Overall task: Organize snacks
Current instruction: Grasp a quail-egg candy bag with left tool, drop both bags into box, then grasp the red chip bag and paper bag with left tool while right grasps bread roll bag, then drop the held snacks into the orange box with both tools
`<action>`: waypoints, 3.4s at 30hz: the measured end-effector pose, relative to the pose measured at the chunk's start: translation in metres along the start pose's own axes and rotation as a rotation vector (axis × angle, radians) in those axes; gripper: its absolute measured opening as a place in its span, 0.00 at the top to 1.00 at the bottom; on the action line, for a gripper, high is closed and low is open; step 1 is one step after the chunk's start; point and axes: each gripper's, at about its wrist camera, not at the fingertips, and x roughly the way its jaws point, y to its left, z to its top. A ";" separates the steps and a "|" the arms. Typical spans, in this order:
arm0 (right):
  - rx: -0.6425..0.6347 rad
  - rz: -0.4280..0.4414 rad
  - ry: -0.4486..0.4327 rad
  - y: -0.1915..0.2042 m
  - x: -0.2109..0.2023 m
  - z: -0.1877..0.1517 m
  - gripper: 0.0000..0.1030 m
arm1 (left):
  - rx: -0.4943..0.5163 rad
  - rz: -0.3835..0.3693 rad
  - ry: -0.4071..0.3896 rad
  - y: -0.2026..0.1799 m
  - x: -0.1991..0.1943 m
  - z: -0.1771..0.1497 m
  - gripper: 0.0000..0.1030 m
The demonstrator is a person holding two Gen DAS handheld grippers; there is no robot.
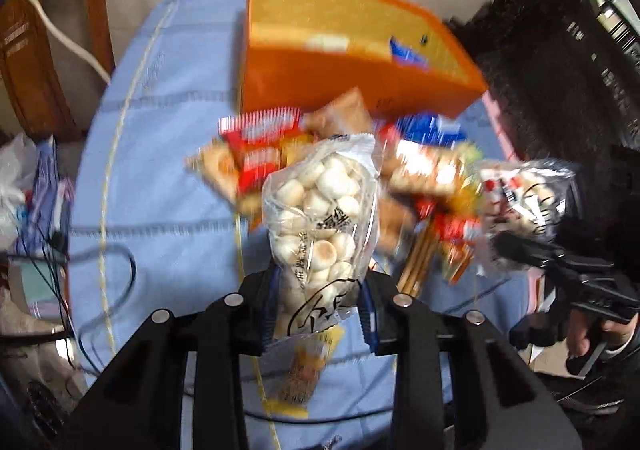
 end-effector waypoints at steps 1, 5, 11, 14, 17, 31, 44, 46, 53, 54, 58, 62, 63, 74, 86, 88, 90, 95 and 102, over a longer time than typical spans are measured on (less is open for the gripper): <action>-0.005 -0.008 -0.018 0.000 -0.002 0.007 0.63 | 0.003 -0.008 -0.016 0.001 -0.002 0.008 0.69; 0.002 -0.060 -0.140 -0.013 -0.016 0.057 0.63 | 0.048 -0.025 -0.132 -0.012 -0.013 0.067 0.68; 0.060 -0.191 -0.280 -0.053 -0.009 0.142 0.56 | -0.032 -0.049 -0.221 -0.017 0.010 0.170 0.42; 0.125 -0.315 -0.310 -0.072 -0.005 0.161 0.25 | -0.117 0.075 -0.215 -0.011 0.028 0.197 0.04; 0.111 -0.310 -0.338 -0.077 -0.009 0.149 0.17 | -0.150 0.060 -0.166 0.001 0.038 0.191 0.04; 0.190 -0.307 -0.127 -0.094 -0.008 0.017 0.17 | -0.142 0.107 -0.042 0.024 0.046 0.090 0.04; 0.230 -0.139 0.154 -0.035 0.057 -0.055 0.18 | -0.095 0.086 0.114 0.014 0.059 -0.012 0.04; 0.251 -0.134 0.170 -0.031 0.073 -0.053 0.19 | -0.091 0.083 0.118 0.014 0.058 -0.016 0.04; 0.190 -0.246 0.250 -0.012 0.121 -0.051 0.51 | -0.104 0.112 0.103 0.029 0.046 -0.023 0.04; 0.187 -0.251 0.248 -0.011 0.122 -0.050 0.52 | -0.106 0.112 0.104 0.031 0.046 -0.023 0.04; 0.200 -0.227 0.247 -0.008 0.108 -0.053 0.69 | -0.113 0.118 0.106 0.039 0.046 -0.019 0.04; 0.231 -0.182 0.200 -0.012 0.075 -0.061 0.76 | -0.141 0.100 0.072 0.046 0.046 -0.001 0.04; 0.241 -0.176 0.186 -0.015 0.066 -0.064 0.76 | -0.153 0.099 0.065 0.048 0.047 0.006 0.04; 0.281 -0.187 0.109 -0.034 0.024 -0.076 0.79 | -0.112 0.127 -0.006 0.017 0.062 0.065 0.04; 0.212 -0.159 0.239 -0.037 0.068 -0.080 0.80 | -0.136 0.027 0.167 -0.030 0.133 0.093 0.09; 0.206 -0.149 0.249 -0.038 0.073 -0.079 0.79 | -0.145 0.008 0.216 -0.033 0.147 0.100 0.37; 0.192 -0.137 0.262 -0.038 0.073 -0.080 0.76 | -0.199 -0.030 0.226 -0.029 0.152 0.106 0.51; 0.188 -0.168 0.280 -0.041 0.079 -0.080 0.42 | -0.231 -0.062 0.198 -0.020 0.146 0.099 0.69; 0.154 -0.229 0.284 -0.037 0.089 -0.069 0.25 | -0.273 -0.149 0.171 0.006 0.124 0.058 0.69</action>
